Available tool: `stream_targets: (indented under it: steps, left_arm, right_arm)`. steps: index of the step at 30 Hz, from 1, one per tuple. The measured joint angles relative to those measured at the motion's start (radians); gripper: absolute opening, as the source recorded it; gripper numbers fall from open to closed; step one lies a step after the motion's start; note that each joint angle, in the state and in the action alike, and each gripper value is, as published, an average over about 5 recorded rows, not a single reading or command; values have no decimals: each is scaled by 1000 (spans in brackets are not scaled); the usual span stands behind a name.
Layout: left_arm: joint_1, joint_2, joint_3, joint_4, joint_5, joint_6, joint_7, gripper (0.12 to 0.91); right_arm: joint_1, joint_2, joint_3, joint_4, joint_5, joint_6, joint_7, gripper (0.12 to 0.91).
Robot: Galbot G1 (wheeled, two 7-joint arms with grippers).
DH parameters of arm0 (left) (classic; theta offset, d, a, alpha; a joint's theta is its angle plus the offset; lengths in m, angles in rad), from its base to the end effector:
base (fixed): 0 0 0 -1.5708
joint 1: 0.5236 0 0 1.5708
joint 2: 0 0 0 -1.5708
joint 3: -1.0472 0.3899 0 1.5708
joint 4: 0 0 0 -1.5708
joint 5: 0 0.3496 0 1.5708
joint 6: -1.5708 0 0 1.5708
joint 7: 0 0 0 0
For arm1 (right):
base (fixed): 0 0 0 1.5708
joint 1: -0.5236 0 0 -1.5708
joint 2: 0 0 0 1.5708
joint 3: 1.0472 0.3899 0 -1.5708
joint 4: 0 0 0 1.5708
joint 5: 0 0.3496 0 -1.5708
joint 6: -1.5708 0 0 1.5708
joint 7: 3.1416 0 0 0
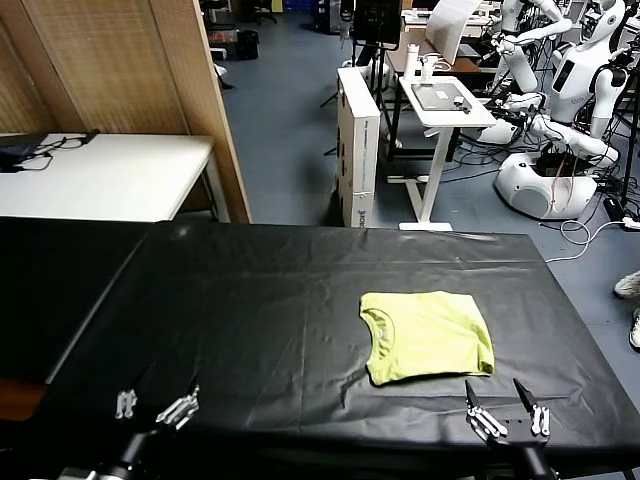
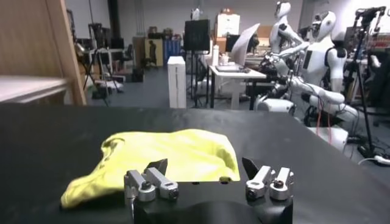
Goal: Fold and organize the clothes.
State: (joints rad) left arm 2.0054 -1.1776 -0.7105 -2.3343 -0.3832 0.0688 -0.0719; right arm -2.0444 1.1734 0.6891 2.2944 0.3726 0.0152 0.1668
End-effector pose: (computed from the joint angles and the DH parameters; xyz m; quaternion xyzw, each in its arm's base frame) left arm 0.0454 0.1001 -0.2714 -0.0357 -0.9913 -0.0142 0.1258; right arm 0.0316 -0.1011 -0.2873 -0.0097 -0.9920 0.0166 0.1244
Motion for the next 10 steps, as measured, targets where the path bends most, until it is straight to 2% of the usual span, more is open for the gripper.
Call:
stream_targets:
  steps: [10]
  left_arm:
    - [1, 3, 0, 14, -3, 6, 3, 907]
  right_arm:
    - [-2, 7, -20, 1, -11, -5, 2, 907]
